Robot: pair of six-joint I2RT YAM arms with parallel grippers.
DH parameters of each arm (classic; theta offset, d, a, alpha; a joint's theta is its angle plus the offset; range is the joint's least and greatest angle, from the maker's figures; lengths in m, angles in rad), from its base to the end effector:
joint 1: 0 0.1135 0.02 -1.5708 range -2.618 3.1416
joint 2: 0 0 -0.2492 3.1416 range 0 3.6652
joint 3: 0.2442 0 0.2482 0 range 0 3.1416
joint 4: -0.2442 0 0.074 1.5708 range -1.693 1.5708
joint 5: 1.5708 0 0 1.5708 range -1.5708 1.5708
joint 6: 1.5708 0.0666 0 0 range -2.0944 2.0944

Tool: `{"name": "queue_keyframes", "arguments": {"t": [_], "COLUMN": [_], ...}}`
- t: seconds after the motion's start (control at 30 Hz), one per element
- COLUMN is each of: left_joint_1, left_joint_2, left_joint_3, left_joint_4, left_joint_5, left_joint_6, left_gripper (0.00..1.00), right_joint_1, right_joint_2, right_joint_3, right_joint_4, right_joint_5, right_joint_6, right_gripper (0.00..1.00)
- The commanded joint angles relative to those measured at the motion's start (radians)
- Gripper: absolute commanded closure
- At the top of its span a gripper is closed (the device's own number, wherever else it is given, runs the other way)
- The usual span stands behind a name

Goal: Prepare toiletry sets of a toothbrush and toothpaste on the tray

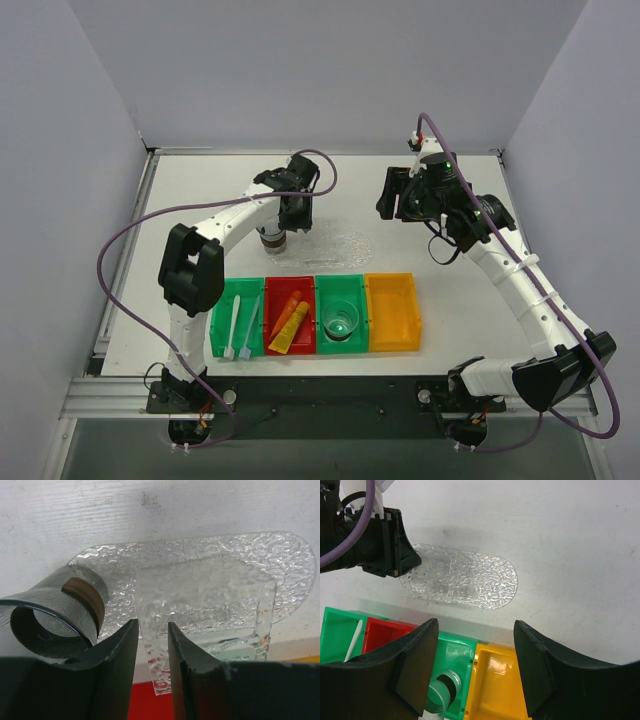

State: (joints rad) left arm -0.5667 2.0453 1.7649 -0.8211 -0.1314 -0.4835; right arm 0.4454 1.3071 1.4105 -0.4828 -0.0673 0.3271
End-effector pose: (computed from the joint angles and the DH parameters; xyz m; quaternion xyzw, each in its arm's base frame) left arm 0.3803 -0.2317 0.2013 0.0251 0.9703 -0.0611 0.2328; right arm 0.2858 0.1414 0.3866 -0.0677 0.8247 0.2370 0.5090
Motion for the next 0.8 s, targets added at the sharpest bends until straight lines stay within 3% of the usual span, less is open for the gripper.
{"name": "queue_keyframes", "arguments": {"t": [0.0,0.77], "left_joint_1": [-0.005,-0.093], "left_joint_2": [-0.002,-0.063], "left_joint_3": [0.062,0.149], "left_joint_4": [-0.009,-0.029], "left_joint_5": [-0.037,-0.129], "left_joint_6": [0.02,0.048], "left_gripper": [0.59,0.5], "right_joint_1": [-0.005,-0.005], "right_joint_2": [0.004,-0.005], "right_joint_3": [0.031,0.025], "right_joint_4": [0.0,0.0], "right_joint_5": [-0.003,0.0], "right_joint_6": [-0.011,-0.011], "right_gripper": [0.43,0.43]}}
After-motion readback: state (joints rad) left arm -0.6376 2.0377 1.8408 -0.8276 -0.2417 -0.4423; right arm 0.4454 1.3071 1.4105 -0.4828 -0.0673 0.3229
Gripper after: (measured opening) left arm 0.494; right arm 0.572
